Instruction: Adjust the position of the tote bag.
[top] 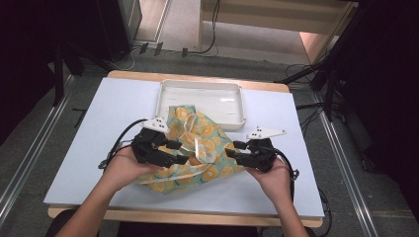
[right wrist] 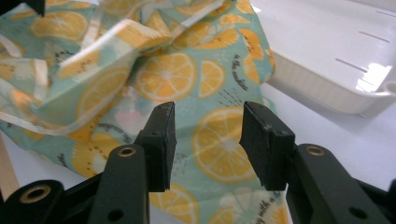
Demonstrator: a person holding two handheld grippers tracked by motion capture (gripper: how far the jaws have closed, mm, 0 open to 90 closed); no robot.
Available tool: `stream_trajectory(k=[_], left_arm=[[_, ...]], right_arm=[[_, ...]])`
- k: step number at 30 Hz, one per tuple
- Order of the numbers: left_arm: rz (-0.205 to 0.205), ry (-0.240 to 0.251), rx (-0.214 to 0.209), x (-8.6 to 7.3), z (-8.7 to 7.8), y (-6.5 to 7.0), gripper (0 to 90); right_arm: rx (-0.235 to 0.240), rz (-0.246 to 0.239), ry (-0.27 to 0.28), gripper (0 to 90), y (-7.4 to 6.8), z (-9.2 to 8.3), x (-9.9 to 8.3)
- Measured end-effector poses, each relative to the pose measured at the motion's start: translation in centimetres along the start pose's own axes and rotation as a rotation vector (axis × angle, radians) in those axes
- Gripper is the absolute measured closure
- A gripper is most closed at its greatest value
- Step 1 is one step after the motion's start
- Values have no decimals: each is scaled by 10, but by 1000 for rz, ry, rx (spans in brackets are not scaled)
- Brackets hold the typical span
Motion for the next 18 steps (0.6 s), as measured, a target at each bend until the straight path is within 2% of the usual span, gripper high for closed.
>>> stream_trajectory(k=[4,10,13,16,18], left_arm=[[-22,15,34,-5,-11,-12,408],[-59,29,92,-13,-24,-29,404],[-78,39,108,-17,-29,-35,401],[-74,65,107,-19,-31,-42,401],[-88,61,109,-22,-31,-47,402]], right_arm=[[18,12,10,570,-6,2,9],[37,-12,12,572,-11,7,21],[36,-31,12,573,-15,11,31],[41,-26,-1,578,-20,18,40],[48,-44,-10,578,-24,23,45]])
Point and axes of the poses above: each handheld gripper's, and its own axes: z roughly forward along the jaws, x roughly out of its top, y roughly to its right, the point moved 6 cm from there along z, roughly forward along the jaws, and after that the axes turned 4 degrees about -z, right-handed, at the moved point
